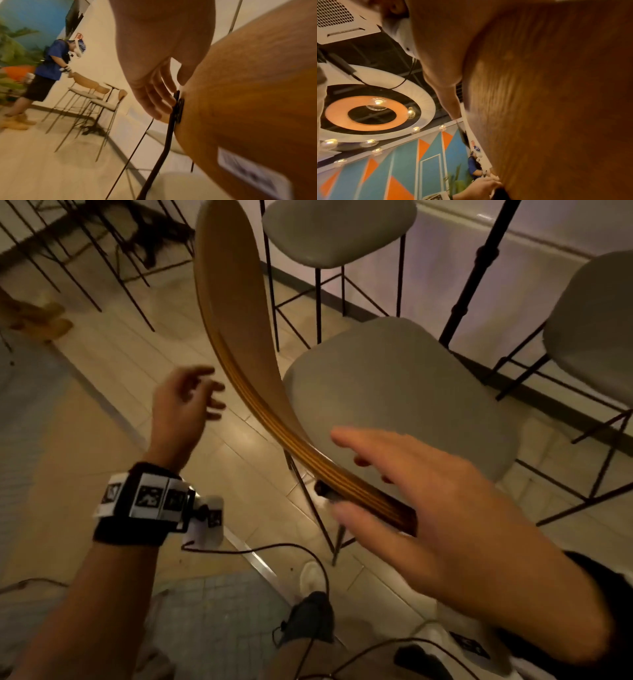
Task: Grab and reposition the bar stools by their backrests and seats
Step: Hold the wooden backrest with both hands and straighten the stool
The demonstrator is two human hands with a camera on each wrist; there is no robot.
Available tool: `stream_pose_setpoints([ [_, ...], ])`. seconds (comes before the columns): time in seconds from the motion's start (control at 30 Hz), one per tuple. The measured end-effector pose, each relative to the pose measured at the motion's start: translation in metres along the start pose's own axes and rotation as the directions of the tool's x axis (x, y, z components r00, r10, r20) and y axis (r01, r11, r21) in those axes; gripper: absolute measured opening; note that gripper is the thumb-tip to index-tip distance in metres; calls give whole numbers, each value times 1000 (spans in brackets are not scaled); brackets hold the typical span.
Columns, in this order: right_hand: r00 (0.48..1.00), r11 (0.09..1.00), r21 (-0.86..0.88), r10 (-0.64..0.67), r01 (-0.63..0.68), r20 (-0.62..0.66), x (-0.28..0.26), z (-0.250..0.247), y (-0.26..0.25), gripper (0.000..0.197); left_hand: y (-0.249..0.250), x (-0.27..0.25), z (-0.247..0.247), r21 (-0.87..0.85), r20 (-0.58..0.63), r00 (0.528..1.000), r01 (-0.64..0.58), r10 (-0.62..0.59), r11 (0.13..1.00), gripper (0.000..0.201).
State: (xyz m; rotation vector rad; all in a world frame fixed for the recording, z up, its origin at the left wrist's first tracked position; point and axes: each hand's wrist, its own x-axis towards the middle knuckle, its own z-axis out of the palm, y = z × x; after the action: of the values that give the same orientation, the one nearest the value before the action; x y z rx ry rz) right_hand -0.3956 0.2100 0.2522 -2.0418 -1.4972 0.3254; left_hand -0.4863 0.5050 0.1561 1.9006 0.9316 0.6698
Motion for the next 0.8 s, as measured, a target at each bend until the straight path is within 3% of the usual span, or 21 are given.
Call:
stream_pose_setpoints([
  [0.07,999,991,-130,16,-23,-52,2,2,-10,46,17,32,-6,-16,-74,987,-143,141,990,28],
  [0.13,994,971,-231,37,-59,-101,2,7,-22,43,32,58,-7,5,-81,945,-318,318,948,35],
  [0.23,979,939,-329,36,-102,-200,8,21,-38,41,35,83,-12,-42,104,845,-524,525,851,46],
  [0.33,964,935,-324,57,-143,-259,19,37,-46,46,38,95,-31,15,263,822,-527,505,850,60],
  [0.37,958,935,-321,59,-151,-281,23,40,-46,40,40,100,-38,61,344,789,-561,510,826,63],
  [0.47,950,927,-333,69,-174,-305,26,45,-45,37,45,121,-55,218,553,635,-735,539,642,82],
  [0.53,941,895,-393,77,-211,-331,25,45,-46,40,49,139,-55,243,605,587,-779,538,578,98],
  [0.6,926,845,-456,113,-280,-360,26,47,-47,42,53,157,-47,181,642,496,-839,584,514,100],
  [0.73,904,789,-508,133,-345,-407,32,48,-48,47,67,183,-38,-60,657,244,-926,713,372,88],
  [0.8,901,779,-520,128,-350,-414,27,47,-42,51,75,184,-37,-97,670,179,-941,720,324,89],
])
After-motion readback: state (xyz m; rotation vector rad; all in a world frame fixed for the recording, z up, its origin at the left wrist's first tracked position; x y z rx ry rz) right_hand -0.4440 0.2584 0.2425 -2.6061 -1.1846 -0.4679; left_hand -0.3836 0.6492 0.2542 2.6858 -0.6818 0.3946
